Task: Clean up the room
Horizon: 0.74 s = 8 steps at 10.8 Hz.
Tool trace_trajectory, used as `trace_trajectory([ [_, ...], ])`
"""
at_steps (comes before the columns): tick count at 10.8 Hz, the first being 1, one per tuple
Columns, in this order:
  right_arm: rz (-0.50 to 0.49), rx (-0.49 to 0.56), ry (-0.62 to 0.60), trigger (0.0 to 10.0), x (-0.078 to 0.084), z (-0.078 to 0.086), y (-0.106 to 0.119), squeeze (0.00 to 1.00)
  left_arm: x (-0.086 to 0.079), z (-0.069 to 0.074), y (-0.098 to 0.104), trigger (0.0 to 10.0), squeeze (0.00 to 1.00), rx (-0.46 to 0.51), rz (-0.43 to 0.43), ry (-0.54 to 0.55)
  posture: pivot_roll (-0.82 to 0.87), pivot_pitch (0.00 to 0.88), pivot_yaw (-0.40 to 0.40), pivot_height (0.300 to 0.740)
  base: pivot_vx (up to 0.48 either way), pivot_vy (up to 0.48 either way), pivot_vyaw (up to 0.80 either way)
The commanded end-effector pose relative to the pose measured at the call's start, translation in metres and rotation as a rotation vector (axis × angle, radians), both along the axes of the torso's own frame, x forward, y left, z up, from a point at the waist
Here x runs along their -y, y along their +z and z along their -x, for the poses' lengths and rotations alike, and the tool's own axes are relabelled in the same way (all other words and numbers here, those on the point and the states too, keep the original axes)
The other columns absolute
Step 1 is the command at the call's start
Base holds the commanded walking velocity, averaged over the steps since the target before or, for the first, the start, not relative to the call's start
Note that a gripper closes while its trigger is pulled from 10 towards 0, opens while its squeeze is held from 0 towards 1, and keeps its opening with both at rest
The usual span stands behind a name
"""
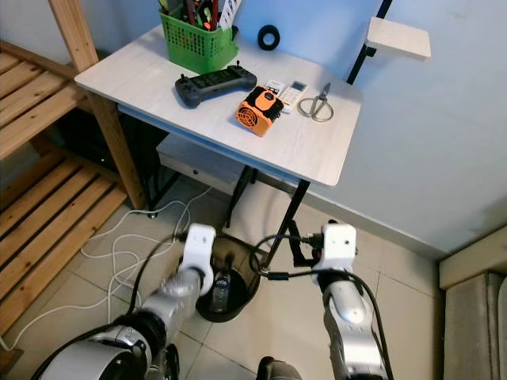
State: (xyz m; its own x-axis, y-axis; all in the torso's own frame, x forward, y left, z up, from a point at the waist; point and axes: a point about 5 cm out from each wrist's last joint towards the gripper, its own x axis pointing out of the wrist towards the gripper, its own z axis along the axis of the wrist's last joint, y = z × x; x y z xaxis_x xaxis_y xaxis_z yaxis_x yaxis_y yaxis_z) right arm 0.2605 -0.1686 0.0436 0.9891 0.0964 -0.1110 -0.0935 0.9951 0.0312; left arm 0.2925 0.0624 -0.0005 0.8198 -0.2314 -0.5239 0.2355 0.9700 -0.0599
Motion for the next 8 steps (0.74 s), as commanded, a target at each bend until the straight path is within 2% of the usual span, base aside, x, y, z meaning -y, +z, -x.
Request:
trace_trajectory([
  [1,-0.008,-0.014,-0.009,10.0,0.004,0.001,-0.004,0.0,0.004,-0.006,0.009,10.0,0.0,0.048,0.028,-0.01,0.05,0.08,-0.077,0.74,0.0,0.0,0.0],
  [3,-0.017,-0.005,0.0,10.0,0.002,-0.01,-0.002,0.0,-0.008,-0.012,0.03,10.0,0.0,0.174,0.069,-0.006,0.11,0.027,-0.081,0.74,0.0,0.0,0.0],
  [4,-0.017,-0.004,0.0,10.0,0.002,-0.011,-0.002,0.0,-0.011,-0.011,0.036,10.0,0.0,0.196,0.078,-0.001,0.11,0.026,-0.08,0.74,0.0,0.0,0.0],
  [5,-0.019,0.006,-0.006,10.0,0.002,-0.013,-0.001,0.0,-0.019,-0.006,0.06,10.0,0.0,0.284,0.126,0.019,0.11,0.027,-0.065,0.74,0.0,0.0,0.0],
  [6,-0.017,0.017,-0.014,10.0,0.002,-0.015,-0.001,0.0,-0.023,-0.003,0.08,10.0,0.0,0.376,0.121,-0.01,0.1,0.024,-0.058,0.74,0.0,0.0,0.0],
  [7,-0.01,0.037,-0.029,10.0,0.004,-0.018,0.002,0.0,-0.024,-0.002,0.108,10.0,0.0,0.514,0.065,-0.07,0.09,0.018,-0.057,0.74,0.0,0.0,0.0],
  [8,-0.008,0.055,-0.045,10.0,0.006,-0.021,0.006,0.0,-0.024,-0.005,0.123,10.0,0.0,0.585,0.05,-0.074,0.08,0.009,-0.055,0.74,0.0,0.0,0.0],
])
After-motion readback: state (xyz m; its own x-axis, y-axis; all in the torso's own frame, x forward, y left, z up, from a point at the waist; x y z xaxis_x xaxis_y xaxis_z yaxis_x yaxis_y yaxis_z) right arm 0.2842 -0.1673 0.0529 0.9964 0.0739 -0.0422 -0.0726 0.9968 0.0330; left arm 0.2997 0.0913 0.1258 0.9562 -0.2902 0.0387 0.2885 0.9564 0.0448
